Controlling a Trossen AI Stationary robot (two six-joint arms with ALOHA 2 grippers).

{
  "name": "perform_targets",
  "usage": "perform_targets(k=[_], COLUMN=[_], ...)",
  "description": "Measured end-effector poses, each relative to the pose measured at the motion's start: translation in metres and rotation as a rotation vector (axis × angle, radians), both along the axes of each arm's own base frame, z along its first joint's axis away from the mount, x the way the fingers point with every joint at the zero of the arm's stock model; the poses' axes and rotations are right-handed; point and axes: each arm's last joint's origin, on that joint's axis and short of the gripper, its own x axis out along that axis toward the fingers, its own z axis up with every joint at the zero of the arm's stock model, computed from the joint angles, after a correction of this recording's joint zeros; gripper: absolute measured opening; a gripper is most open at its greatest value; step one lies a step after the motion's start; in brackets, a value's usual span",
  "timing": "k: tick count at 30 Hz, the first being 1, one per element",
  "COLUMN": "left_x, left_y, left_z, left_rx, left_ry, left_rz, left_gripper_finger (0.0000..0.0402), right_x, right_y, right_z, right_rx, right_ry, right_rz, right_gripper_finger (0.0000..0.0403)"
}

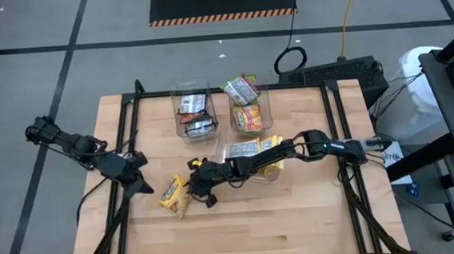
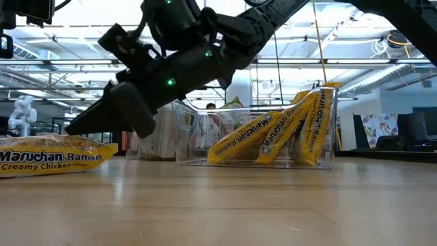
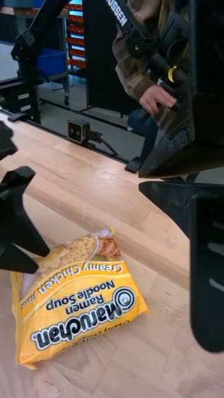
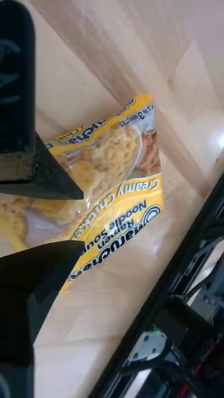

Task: Sort Maruchan noodles
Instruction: Put the yellow noodle pack into the bottom transparent bin

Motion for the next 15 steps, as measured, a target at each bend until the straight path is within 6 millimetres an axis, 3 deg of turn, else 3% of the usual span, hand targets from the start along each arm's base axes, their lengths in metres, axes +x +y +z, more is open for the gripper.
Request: perform_targets(k=[15], left_x=[0.0], left_y=[0.0], left_z=[0.0], left_rx=[-0.004], left_ry=[0.003], left_rz=[0.004], left_gripper_finger=[0.0026], right_x=[0.0], right_y=[-0.014], right_z=[-0.002], right_rx=[0.128], right_ry=[0.048], right_rz=[0.051], right_gripper_finger=[0.0109])
